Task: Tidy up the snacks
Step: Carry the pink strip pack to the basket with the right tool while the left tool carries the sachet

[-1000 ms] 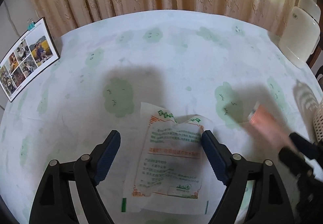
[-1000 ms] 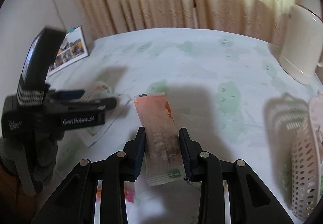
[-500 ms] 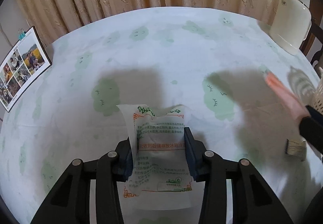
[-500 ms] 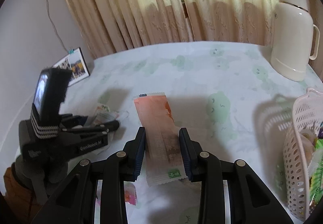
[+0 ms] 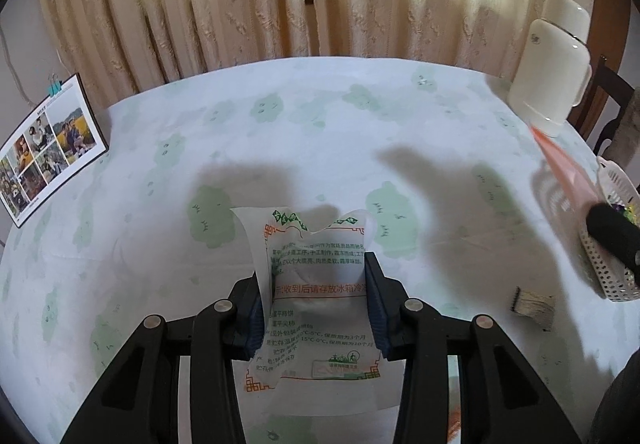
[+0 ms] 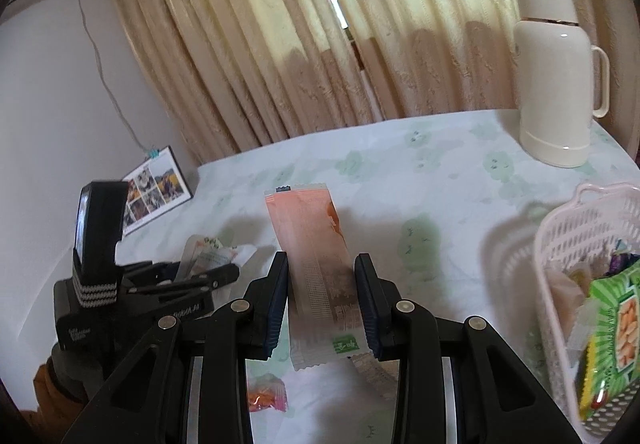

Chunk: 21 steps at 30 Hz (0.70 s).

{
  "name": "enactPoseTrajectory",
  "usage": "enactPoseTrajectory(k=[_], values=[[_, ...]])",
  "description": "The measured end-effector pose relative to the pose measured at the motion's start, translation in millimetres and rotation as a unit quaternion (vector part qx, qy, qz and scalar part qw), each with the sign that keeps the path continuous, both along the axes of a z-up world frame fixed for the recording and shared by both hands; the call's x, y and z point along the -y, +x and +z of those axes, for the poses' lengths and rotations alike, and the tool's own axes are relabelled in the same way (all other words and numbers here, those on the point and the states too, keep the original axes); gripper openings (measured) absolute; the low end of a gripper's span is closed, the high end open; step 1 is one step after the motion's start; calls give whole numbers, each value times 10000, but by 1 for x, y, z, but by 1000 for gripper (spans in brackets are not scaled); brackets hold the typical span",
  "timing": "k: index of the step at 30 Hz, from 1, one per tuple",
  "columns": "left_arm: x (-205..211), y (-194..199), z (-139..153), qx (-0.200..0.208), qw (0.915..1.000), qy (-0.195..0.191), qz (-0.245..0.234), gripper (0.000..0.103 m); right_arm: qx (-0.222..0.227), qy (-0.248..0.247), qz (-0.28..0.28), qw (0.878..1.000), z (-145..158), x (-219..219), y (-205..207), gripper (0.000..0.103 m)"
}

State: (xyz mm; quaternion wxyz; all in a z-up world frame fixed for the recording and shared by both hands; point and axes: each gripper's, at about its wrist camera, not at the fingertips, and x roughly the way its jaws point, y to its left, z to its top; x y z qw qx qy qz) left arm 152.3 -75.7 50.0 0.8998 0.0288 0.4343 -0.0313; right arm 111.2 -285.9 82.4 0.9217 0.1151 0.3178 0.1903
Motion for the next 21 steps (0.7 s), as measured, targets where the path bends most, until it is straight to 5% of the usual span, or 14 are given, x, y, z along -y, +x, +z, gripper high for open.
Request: enactPoseTrajectory(k=[12,21], values=[[12,-6,0,-4,9999,-32,-102,39,139,451,-1031,9935,14,70,-7,34],[17,-7,-4,-49,9998,-4,-190,39,155,162,-2145,9765,14,119,-18,35]])
